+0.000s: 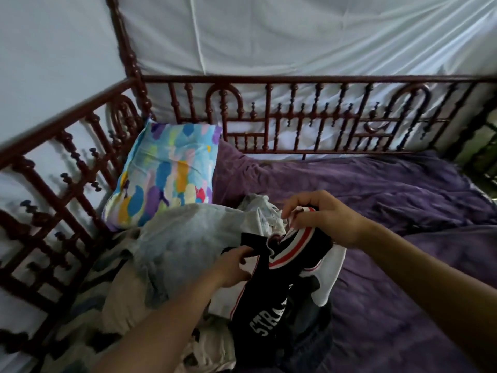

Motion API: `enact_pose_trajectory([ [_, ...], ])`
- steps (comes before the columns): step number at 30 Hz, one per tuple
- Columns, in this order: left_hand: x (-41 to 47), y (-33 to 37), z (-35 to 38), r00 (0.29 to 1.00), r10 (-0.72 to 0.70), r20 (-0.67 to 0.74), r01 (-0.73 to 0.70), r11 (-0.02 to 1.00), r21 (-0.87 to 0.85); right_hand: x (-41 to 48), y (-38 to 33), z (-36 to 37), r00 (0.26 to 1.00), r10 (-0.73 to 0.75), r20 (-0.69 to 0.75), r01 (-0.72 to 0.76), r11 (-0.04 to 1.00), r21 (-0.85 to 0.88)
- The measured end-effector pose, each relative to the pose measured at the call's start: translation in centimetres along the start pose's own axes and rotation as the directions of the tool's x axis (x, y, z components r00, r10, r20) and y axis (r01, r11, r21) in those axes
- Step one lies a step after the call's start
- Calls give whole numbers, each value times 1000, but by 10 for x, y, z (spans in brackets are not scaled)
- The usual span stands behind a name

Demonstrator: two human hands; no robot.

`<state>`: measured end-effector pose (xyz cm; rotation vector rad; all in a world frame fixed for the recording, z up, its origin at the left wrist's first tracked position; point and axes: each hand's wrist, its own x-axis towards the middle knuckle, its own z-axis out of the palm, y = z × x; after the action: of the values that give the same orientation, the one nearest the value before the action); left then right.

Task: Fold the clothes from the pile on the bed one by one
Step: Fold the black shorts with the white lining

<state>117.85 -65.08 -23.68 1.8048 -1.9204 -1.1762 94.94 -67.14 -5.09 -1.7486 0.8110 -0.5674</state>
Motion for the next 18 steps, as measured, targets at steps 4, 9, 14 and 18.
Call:
enact_pose_trajectory([
  [4,-13,40,-4,993,119,-25,-121,943,-310,-29,-22,8,998,41,-51,-34,989,141],
  [9,-19,98,9,976,211,51,-181,922,-341,-75,-43,11,994,58,-92,-27,949,313],
  [14,-31,139,47,980,192,50,-183,972,-148,-142,-55,-2,970,116,-214,-24,920,392],
  [18,-35,198,80,919,269,290,-127,895,-427,-201,-61,-15,945,168,-282,-24,892,451],
])
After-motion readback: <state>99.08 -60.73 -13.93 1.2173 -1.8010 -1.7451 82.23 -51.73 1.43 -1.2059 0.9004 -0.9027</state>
